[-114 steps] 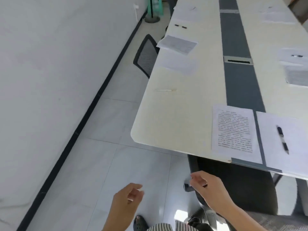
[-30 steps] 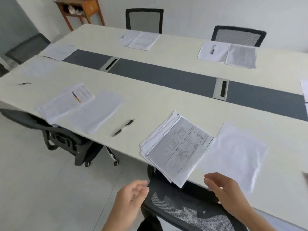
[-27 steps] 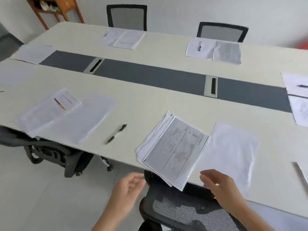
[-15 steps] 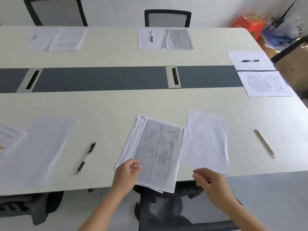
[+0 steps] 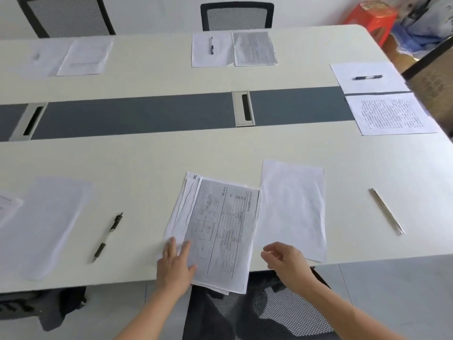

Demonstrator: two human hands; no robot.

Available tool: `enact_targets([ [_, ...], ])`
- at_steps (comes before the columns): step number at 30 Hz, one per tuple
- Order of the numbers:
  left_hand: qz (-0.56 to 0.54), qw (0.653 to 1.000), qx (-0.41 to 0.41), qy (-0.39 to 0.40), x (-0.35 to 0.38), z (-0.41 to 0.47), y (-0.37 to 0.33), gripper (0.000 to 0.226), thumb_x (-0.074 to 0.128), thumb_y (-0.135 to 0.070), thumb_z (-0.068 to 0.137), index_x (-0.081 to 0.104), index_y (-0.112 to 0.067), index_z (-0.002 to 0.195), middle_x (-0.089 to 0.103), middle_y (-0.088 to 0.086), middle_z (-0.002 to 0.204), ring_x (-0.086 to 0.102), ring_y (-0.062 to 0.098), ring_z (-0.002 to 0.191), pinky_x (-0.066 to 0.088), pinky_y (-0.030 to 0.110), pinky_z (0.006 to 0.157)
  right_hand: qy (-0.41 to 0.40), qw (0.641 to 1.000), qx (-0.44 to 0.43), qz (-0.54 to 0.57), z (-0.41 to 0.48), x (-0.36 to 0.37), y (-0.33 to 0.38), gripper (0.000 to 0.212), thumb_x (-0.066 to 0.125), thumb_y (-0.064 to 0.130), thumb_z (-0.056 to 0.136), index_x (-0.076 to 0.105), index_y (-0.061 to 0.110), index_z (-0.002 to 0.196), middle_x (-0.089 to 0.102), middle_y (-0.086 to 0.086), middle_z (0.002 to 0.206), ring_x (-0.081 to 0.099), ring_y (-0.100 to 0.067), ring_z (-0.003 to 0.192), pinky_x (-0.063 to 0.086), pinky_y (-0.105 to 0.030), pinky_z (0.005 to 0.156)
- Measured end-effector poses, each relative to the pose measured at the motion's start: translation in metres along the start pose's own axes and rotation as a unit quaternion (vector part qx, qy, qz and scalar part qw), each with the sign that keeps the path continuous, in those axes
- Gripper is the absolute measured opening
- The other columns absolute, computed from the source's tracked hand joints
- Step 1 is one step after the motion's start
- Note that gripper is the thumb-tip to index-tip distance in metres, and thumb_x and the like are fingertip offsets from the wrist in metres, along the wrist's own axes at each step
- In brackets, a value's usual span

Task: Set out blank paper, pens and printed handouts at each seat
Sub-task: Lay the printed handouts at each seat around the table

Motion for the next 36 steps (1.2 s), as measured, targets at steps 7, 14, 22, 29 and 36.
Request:
enact_targets([
  [7,-0.014,0.999,-0.022,0.024,0.008,-0.021,-0.005,0.067,0.052,-0.039,0.093,0.019,-0.029,0.150,0.000,0.011,0.161,0.010,0.028,0.147,0.033,0.040,0.110,0.110,0.948,0.159,0.251,0.029,0.058,0.002,0.041,0.063,0.022,0.093,0.056,0.001,0.128,0.069,-0.010,0.115,0.064,-0.021,0.101,0.055,-0.033,0.080],
  [14,-0.020,0.998,0.029,0.056,0.004,-0.021,0.008,0.068,0.052,-0.025,0.091,0.019,-0.028,0.150,-0.002,0.009,0.161,0.010,0.027,0.146,0.033,0.039,0.110,0.066,0.926,0.186,0.321,0.065,0.070,0.047,0.032,0.071,0.025,0.086,0.059,0.006,0.110,0.070,-0.012,0.099,0.068,-0.030,0.089,0.056,-0.040,0.074],
  [22,-0.176,0.981,0.048,0.073,-0.026,-0.005,0.031,0.063,0.058,-0.031,0.090,0.030,-0.024,0.147,0.032,0.002,0.151,0.034,0.017,0.135,0.037,0.033,0.107,0.020,0.973,0.101,0.205,0.081,0.054,0.099,0.009,0.063,0.010,0.090,0.059,0.004,0.096,0.067,-0.014,0.094,0.066,-0.036,0.090,0.056,-0.044,0.081],
  [29,-0.592,0.805,-0.015,-0.032,-0.134,0.033,0.051,0.067,0.084,-0.010,0.069,0.050,-0.022,0.126,0.058,-0.010,0.124,0.049,0.016,0.125,0.040,0.034,0.102,-0.002,0.978,-0.094,0.189,0.053,0.004,0.152,0.031,0.067,0.014,0.089,0.058,-0.015,0.082,0.055,-0.005,0.073,0.049,-0.016,0.068,0.039,-0.031,0.064],
  [36,-0.633,0.762,0.118,-0.073,-0.191,0.023,0.026,0.041,0.072,0.007,0.077,0.068,-0.025,0.102,0.075,-0.006,0.101,0.068,0.009,0.096,0.055,0.021,0.081,-0.034,0.948,-0.168,0.268,0.039,-0.026,0.169,0.020,0.075,0.009,0.083,0.071,0.017,0.101,0.075,0.000,0.097,0.070,-0.015,0.089,0.057,-0.027,0.077],
])
Point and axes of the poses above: each hand's wrist, its own z-axis towards the middle knuckle, its own x-axis out of the palm, y = z × x, the point moved 6 cm from there along z, towards the middle knuckle
